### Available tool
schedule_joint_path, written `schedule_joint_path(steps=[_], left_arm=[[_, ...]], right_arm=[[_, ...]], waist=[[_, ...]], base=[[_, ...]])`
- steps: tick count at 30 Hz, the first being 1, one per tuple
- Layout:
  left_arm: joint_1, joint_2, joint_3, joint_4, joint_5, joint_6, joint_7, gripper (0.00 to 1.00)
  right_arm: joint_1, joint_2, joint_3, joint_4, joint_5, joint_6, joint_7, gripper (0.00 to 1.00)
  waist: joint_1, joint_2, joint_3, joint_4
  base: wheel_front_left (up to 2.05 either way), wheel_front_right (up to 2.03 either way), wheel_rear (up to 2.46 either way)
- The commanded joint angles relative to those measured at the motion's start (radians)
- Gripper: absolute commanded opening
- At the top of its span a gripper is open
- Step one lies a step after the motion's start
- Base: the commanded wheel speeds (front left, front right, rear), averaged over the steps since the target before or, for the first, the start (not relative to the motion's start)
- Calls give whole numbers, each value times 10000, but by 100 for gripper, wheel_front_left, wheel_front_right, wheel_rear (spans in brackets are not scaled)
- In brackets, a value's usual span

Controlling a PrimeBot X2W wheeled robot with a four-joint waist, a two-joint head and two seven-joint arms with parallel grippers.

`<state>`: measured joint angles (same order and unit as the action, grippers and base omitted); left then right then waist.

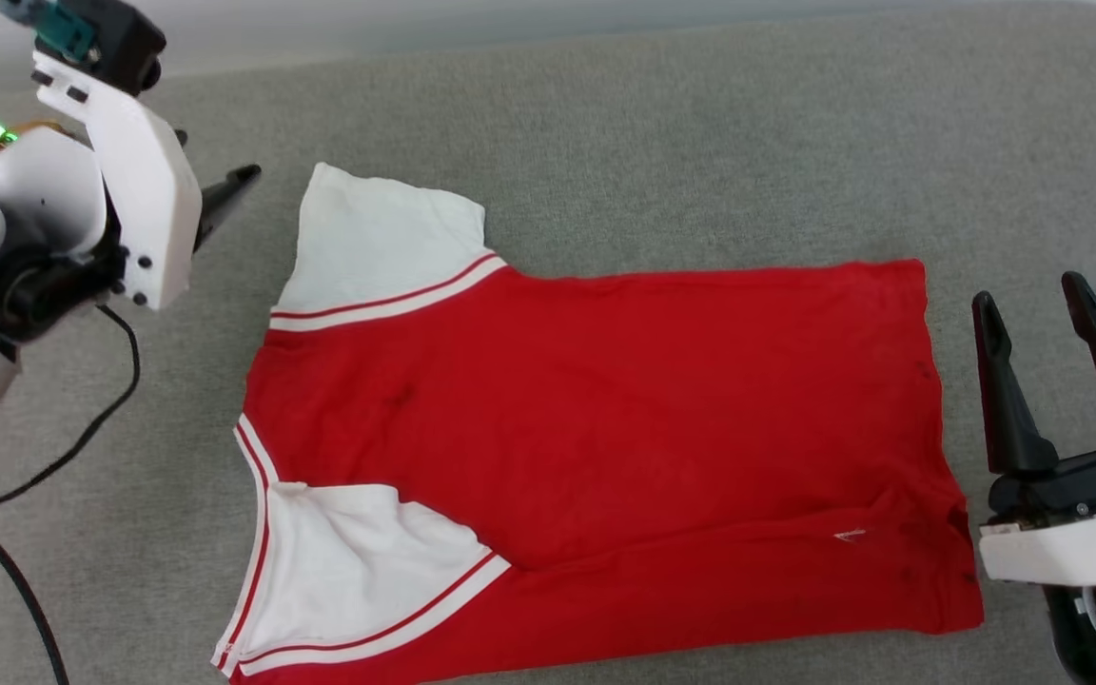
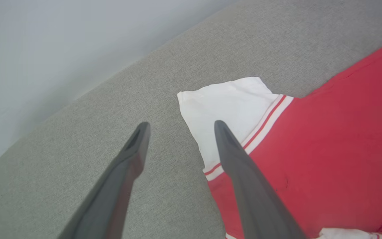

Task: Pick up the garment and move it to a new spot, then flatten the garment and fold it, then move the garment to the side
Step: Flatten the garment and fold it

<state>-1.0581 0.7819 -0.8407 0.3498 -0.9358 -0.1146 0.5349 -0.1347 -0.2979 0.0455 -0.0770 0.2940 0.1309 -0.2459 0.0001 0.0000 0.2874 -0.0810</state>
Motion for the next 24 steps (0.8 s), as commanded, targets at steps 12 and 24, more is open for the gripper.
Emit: schedule_joint_path(steps=[12, 24], left_arm=[[-2976, -165, -518, 1175, -837, -139, 3751, 100], [-3295, -135, -1482, 1905, -496, -129, 4686, 100]], right_arm=[[-406, 937, 598, -1288, -666, -4, -182, 100], [-883, 1058, 765, -1469, -603, -4, -193, 100]], waist=[[-1, 0, 2544, -1186], [-1, 0, 3452, -1645]], base=[[0, 0, 0], [0, 0, 0]])
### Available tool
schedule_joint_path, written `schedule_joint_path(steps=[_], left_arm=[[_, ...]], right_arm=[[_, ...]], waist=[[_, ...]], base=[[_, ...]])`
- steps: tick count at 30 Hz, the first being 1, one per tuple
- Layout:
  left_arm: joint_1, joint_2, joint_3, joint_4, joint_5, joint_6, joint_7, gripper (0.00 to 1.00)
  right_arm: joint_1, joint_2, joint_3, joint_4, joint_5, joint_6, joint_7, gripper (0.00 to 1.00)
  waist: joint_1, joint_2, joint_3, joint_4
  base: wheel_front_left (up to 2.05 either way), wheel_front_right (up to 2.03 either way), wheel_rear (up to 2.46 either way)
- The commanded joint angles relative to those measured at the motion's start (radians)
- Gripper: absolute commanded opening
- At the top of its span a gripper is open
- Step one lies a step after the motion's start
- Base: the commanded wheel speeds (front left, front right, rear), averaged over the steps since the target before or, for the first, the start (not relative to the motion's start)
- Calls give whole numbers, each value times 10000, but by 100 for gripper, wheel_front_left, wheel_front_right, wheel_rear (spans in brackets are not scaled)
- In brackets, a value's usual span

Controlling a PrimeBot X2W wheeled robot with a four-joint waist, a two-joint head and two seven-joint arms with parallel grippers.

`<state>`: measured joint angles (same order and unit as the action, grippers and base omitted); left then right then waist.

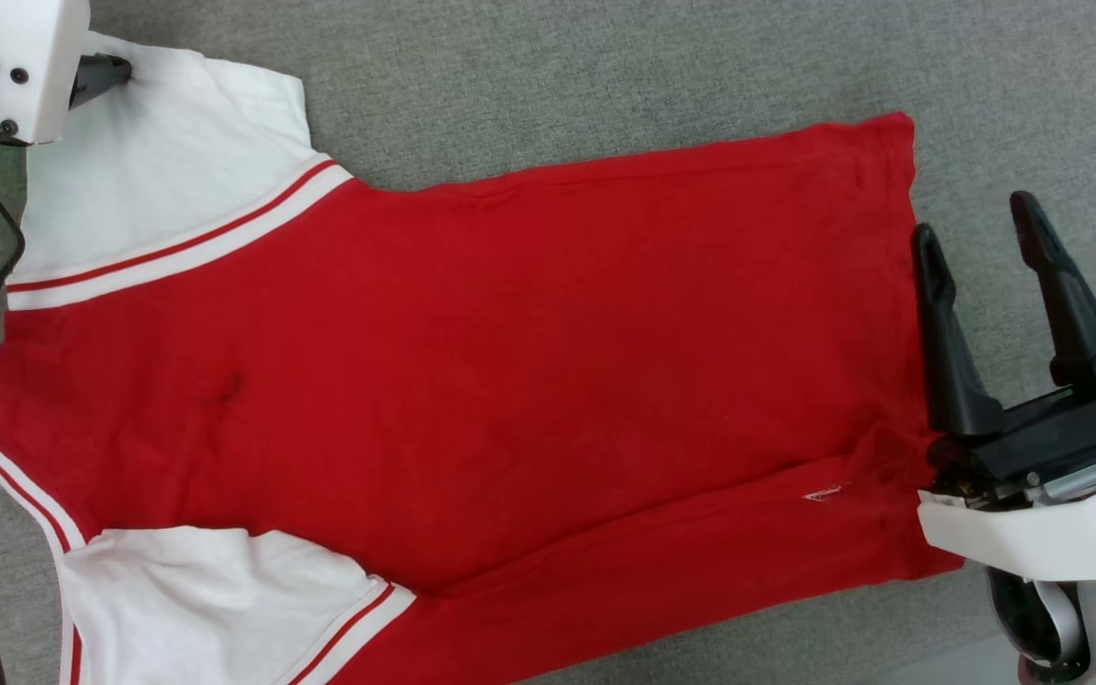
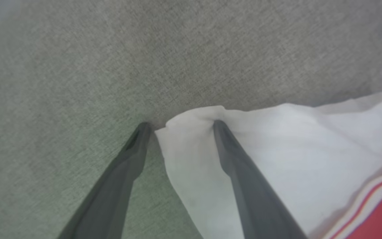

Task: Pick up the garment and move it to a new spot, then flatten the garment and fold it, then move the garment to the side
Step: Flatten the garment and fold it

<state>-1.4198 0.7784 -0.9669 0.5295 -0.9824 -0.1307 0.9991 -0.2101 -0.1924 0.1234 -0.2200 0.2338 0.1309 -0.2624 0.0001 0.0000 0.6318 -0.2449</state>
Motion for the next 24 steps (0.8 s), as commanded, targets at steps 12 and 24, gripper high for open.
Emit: schedule_joint_path(steps=[12, 24], left_arm=[[391, -48, -1254, -1087, -307, 15, -1056, 0], [315, -98, -2343, -2248, -867, 16, -2202, 0]], right_arm=[[-1591, -1969, -665, -161, -288, -4, 914, 100], [-4285, -5864, 1932, 1383, 2901, -5, 7786, 100]], waist=[[-1, 0, -1215, 685], [-1, 0, -2110, 1595]], base=[[0, 0, 0], [0, 0, 0]])
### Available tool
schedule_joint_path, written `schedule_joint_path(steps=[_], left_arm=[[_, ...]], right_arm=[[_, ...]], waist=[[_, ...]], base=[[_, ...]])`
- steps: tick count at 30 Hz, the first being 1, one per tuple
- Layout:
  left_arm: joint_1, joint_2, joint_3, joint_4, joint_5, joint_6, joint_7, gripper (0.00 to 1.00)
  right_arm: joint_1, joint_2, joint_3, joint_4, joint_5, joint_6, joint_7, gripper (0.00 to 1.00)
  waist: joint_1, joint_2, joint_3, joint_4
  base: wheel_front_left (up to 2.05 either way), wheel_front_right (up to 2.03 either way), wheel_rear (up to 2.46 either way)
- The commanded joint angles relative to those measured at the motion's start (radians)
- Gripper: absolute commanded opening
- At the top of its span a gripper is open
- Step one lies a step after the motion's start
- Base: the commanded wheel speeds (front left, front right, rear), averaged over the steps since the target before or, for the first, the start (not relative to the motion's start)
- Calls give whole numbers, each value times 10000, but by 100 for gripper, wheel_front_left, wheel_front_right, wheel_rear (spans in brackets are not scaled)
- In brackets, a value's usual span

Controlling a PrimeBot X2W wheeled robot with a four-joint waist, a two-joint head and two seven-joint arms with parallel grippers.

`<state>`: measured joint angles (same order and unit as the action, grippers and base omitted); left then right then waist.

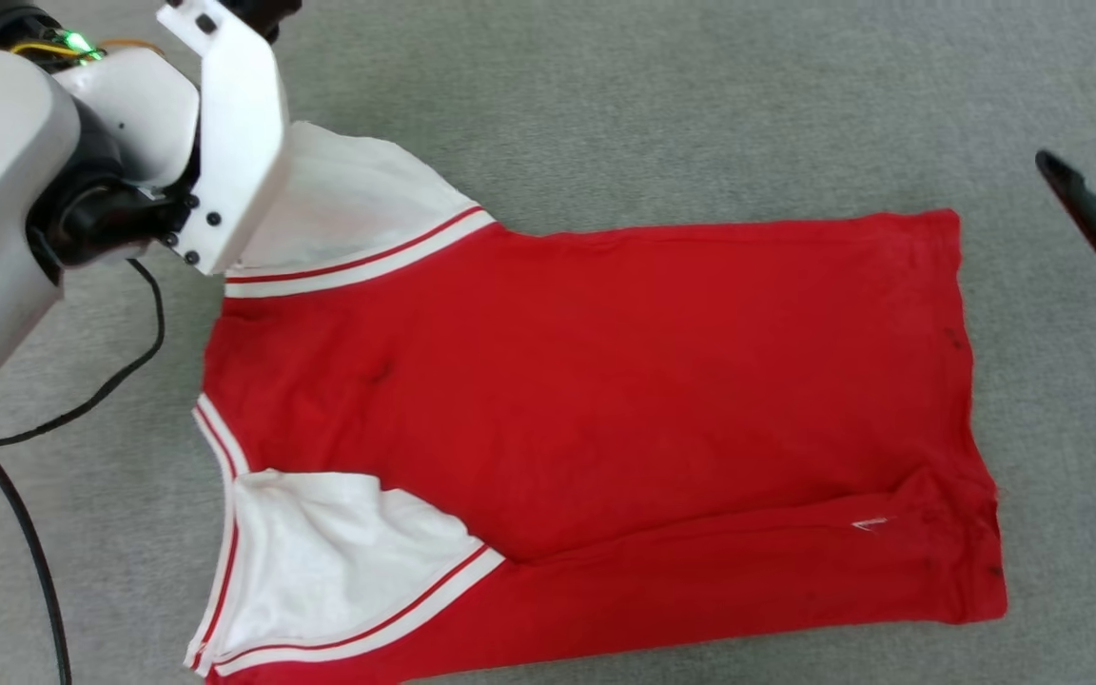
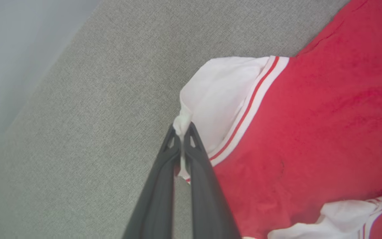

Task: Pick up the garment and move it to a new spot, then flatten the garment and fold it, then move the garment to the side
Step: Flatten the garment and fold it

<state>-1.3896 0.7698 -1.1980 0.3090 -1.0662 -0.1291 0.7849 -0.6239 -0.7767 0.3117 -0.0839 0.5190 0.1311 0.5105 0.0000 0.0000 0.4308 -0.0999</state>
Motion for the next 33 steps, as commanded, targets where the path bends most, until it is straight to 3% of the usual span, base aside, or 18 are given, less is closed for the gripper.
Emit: schedule_joint_path(steps=[1, 7, 13, 20, 26, 27, 28, 33], left_arm=[[3, -37, -114, -108, -39, 1, -138, 0], [-183, -207, -454, -486, -77, 1, -581, 0], [-508, -400, -654, -764, -109, 0, -882, 0], [-798, -514, -761, -833, -52, 0, -1148, 0], [-747, -533, -809, -882, -89, 0, -1402, 0], [-706, -498, -809, -884, -107, 0, -1460, 0], [-665, -471, -810, -874, -124, 0, -1522, 0], [-408, -326, -821, -838, -198, 0, -1839, 0]], right_arm=[[-383, -245, 312, 97, 325, -7, 492, 100], [-1630, -902, 1868, 1047, 2191, -7, 3245, 100], [-2640, -430, 2581, 2388, 2940, -6, 4936, 100], [-3021, 275, 3076, 3822, 2832, -6, 5244, 100], [-2297, 550, 4034, 4469, 3010, -6, 4870, 100], [-2271, 568, 4121, 4513, 3044, -6, 4782, 92], [-2345, 547, 4164, 4485, 2981, -6, 4468, 2], [-2628, 512, 4068, 4695, 3138, -6, 3646, 0]], waist=[[0, 0, -104, 231], [0, 0, 55, 637], [0, 0, 376, 934], [0, 0, 761, 1196], [0, 0, 889, 1315], [0, 0, 878, 1309], [0, 0, 851, 1302], [0, 0, 495, 1237]], base=[[0, 0, 0], [0, 0, 0], [0, 0, 0], [0, 0, 0], [0, 0, 0], [0, 0, 0], [0, 0, 0], [0, 0, 0]])
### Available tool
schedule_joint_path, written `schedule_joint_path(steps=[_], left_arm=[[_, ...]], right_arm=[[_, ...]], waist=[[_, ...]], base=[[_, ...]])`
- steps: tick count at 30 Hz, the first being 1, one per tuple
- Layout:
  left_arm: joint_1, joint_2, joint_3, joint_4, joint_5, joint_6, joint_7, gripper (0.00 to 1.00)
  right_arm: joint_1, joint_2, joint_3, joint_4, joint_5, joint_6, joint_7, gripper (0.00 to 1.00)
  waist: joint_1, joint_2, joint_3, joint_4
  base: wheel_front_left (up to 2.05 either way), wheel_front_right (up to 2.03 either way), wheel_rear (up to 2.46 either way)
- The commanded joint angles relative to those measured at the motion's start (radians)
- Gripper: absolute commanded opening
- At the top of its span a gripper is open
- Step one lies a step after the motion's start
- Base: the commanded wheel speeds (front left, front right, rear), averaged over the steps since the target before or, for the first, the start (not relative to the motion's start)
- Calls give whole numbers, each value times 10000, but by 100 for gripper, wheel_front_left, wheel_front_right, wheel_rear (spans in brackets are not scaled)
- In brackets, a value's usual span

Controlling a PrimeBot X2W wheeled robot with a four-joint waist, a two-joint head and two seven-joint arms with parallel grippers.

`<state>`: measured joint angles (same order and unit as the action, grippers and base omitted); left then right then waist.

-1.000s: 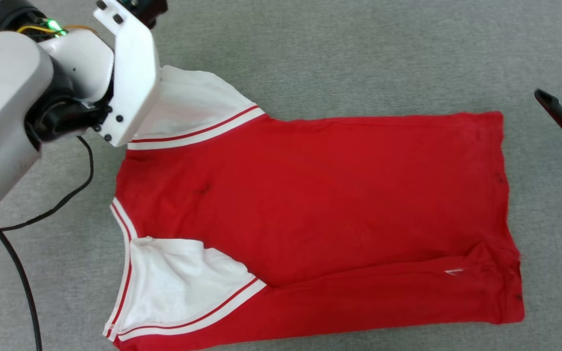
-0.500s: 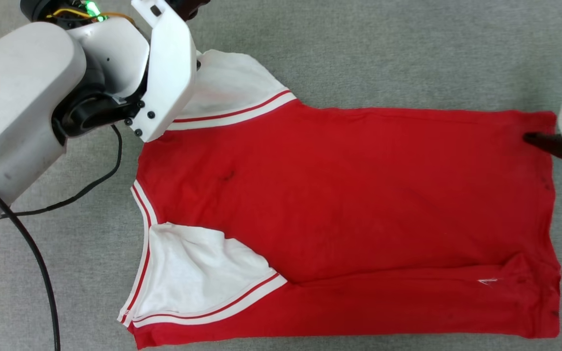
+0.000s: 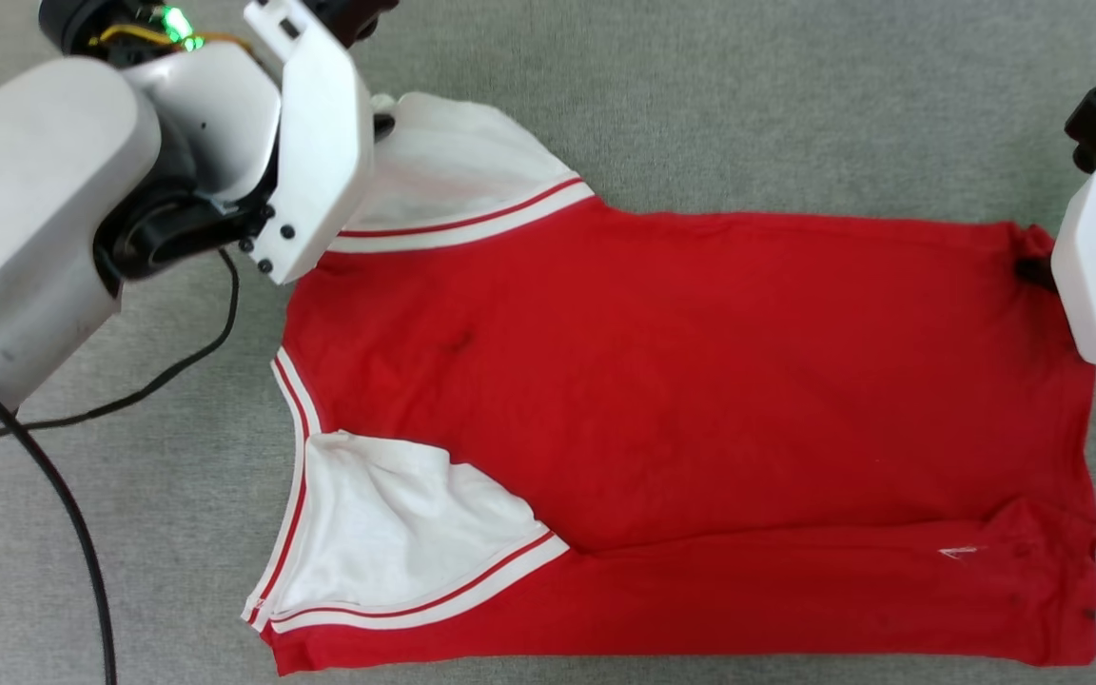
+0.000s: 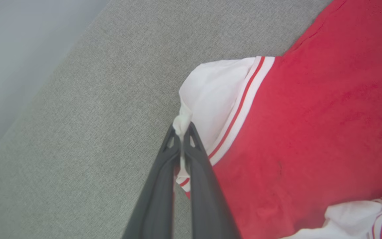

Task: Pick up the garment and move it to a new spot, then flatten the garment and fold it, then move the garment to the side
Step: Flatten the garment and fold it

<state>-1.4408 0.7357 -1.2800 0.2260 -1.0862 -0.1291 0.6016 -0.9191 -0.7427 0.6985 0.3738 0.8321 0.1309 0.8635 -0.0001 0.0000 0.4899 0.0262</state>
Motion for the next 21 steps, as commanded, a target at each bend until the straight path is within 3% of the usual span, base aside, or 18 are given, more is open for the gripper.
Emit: schedule_joint_path(steps=[1, 10, 21], left_arm=[[153, 43, 0, -15, -15, 0, -93, 0], [1157, 587, -4, -486, -346, 0, -692, 0], [3266, 1699, -2, -1623, -648, 20, -1320, 0]], right_arm=[[264, 152, 152, 130, 85, -4, -92, 0], [875, -392, 240, -202, 775, -4, -1747, 0], [2507, -904, 681, -739, 1463, -4, -2724, 0]], waist=[[1, 0, -237, -34], [1, 0, -1860, 39], [1, 0, -3134, 104]], base=[[0, 0, 0], [0, 0, 0], [0, 0, 0]])
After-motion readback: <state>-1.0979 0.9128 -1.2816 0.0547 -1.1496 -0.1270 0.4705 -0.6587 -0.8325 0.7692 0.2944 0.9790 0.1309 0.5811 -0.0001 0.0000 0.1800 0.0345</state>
